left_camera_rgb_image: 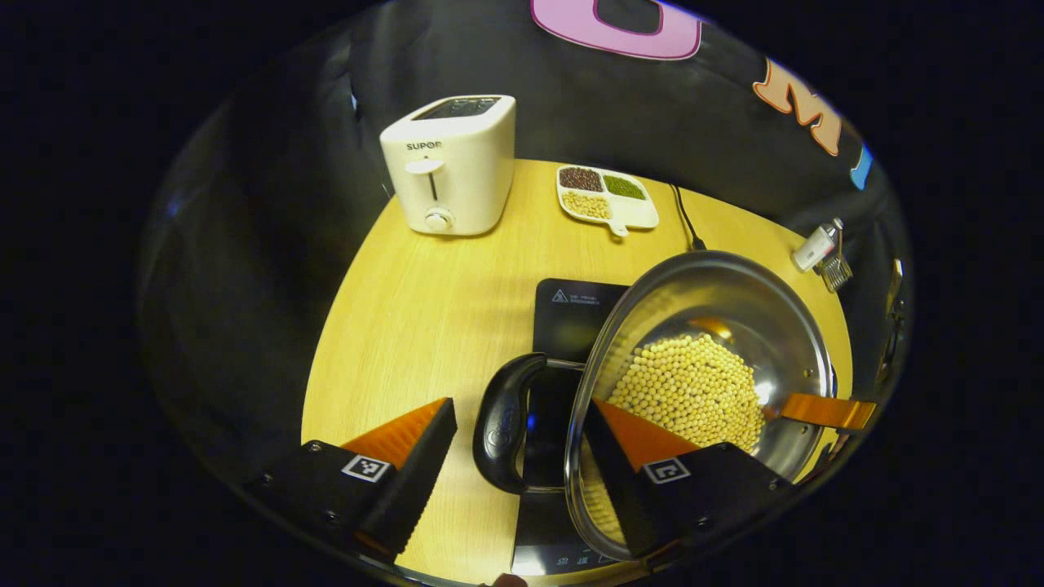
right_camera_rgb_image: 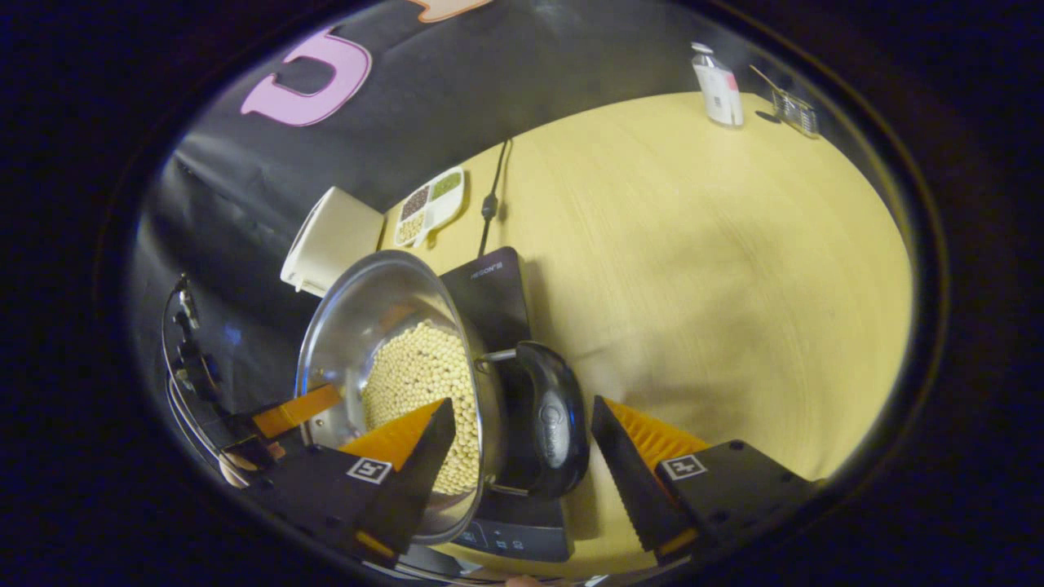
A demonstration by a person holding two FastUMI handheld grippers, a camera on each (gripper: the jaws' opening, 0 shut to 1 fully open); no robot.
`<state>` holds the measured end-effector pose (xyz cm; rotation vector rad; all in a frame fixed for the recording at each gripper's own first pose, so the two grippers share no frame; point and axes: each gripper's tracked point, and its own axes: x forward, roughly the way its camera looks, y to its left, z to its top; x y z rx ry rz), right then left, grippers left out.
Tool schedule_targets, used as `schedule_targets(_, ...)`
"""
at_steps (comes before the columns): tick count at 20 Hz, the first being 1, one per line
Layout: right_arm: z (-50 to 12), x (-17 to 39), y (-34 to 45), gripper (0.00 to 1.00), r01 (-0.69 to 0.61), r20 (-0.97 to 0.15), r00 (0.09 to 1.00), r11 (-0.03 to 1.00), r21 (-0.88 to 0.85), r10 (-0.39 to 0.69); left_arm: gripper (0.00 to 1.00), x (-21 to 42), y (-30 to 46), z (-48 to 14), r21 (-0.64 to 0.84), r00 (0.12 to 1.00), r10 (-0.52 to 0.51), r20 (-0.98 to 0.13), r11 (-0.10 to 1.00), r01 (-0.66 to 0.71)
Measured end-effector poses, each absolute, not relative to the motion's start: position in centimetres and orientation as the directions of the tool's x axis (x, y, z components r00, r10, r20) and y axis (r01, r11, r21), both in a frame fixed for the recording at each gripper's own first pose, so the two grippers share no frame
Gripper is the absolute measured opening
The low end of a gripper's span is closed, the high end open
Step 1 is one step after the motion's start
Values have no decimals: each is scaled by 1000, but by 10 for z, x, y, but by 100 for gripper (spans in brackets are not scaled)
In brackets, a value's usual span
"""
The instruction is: First push the handle of the pot to place it horizontally, then grasp the pot with both hands and set it on the induction cooktop.
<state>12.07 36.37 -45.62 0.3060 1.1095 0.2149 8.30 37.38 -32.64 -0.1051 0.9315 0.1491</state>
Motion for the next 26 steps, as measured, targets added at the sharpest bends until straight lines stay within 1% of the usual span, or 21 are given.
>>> schedule_targets(2, -444, 126, 360, 94, -33, -812, 487, 937, 349, 320, 98, 89, 370, -307, -36, 660, 98, -744, 982, -186)
schedule_targets(4, -432, 134, 353, 94, -32, -783, 544, 940, 340, 302, 98, 90, 377, -288, 14, 708, 153, -690, 980, -199)
schedule_targets(5, -427, 134, 348, 93, -33, -773, 565, 944, 327, 288, 98, 90, 382, -282, 40, 717, 177, -674, 978, -205)
schedule_targets(6, -420, 135, 342, 100, -33, -766, 580, 948, 318, 277, 98, 87, 382, -277, 57, 724, 193, -663, 977, -208)
schedule_targets(7, -414, 134, 338, 92, -33, -756, 596, 949, 314, 271, 98, 85, 382, -272, 68, 729, 201, -654, 976, -208)
schedule_targets(9, -397, 134, 328, 93, -21, -733, 629, 948, 318, 260, 98, 80, 378, -263, 81, 736, 205, -646, 976, -200)
schedule_targets(10, -387, 134, 324, 100, -16, -720, 645, 946, 324, 258, 98, 78, 375, -259, 91, 741, 211, -638, 976, -199)
schedule_targets(11, -376, 133, 318, 100, -15, -704, 663, 944, 328, 255, 98, 76, 374, -251, 104, 749, 226, -624, 973, -207)
schedule_targets(12, -365, 134, 312, 93, -16, -689, 679, 944, 329, 252, 98, 73, 371, -244, 113, 760, 238, -604, 970, -214)
schedule_targets(14, -342, 130, 299, 93, -31, -664, 700, 940, 341, 264, 98, 69, 359, -226, 123, 784, 258, -565, 966, -229)
schedule_targets(15, -330, 126, 293, 100, -44, -650, 708, 937, 347, 274, 98, 65, 352, -217, 129, 792, 265, -550, 964, -233)
schedule_targets(17, -307, 123, 277, 100, -83, -618, 733, 940, 332, 283, 98, 57, 332, -198, 141, 816, 271, -510, 962, -232)
schedule_targets(22, -249, 113, 230, 100, -204, -530, 793, 951, 230, 299, 96, 35, 263, -146, 160, 870, 293, -396, 955, -249)
schedule_targets(26, -198, 106, 188, 100, -258, -439, 844, 951, 171, 307, 95, 23, 192, -106, 127, 911, 268, -313, 962, -240)
